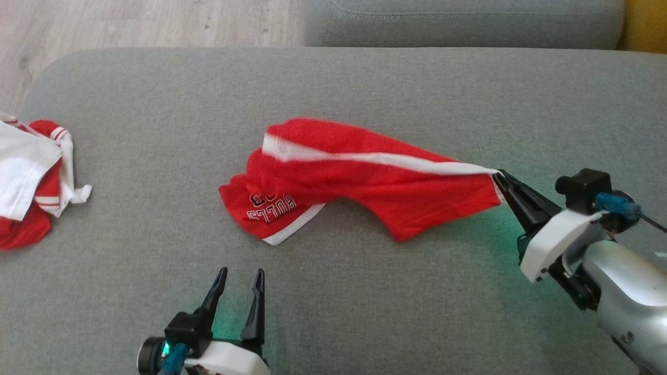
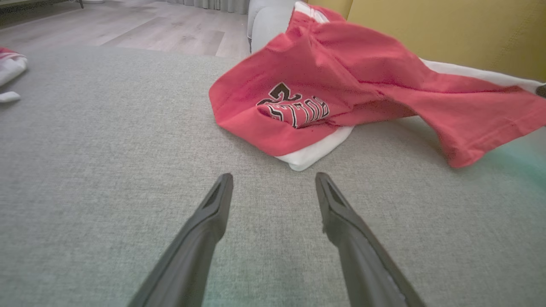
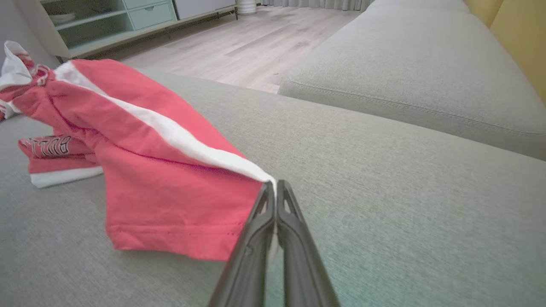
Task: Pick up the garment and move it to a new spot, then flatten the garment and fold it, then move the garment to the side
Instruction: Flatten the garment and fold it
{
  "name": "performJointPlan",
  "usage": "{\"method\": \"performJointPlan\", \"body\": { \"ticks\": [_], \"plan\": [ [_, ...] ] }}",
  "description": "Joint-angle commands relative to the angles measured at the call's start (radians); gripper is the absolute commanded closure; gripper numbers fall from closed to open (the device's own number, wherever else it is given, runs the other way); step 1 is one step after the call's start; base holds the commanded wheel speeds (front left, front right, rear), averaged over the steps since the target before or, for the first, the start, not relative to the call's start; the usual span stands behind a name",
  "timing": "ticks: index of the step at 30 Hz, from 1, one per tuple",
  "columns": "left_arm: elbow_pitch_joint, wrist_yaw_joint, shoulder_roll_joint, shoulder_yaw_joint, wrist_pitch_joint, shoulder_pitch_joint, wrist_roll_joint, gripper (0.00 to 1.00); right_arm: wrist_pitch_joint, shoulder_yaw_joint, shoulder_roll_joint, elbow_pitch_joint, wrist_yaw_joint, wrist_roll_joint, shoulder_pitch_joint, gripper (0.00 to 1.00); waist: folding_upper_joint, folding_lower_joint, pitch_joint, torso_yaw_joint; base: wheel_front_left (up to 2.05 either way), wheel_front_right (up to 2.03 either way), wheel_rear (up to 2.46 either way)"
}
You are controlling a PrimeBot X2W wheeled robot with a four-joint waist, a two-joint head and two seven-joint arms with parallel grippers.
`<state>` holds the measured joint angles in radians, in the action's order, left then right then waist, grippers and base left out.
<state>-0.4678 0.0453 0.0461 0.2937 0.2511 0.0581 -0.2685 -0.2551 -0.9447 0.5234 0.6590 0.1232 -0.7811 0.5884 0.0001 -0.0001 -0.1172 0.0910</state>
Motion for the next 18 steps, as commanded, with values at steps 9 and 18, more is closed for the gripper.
{"method": "performJointPlan", "body": {
  "ticks": [9, 18],
  "plan": [
    [0.033, 0.001, 0.004, -0.048, 0.011, 0.033, 0.008, 0.0, -0.006, 0.221, -0.01, 0.02, 0.008, 0.188, -0.022, 0.0, -0.0001, 0.0001, 0.006, -0.014, 0.0, 0.0, 0.0],
    [0.077, -0.004, 0.004, -0.055, 0.011, 0.072, -0.008, 0.0, -0.007, 0.687, -0.206, -0.186, 0.008, 0.571, -0.255, 0.0, -0.0001, 0.0001, 0.007, -0.032, 0.0, 0.0, 0.0]
  ]
}}
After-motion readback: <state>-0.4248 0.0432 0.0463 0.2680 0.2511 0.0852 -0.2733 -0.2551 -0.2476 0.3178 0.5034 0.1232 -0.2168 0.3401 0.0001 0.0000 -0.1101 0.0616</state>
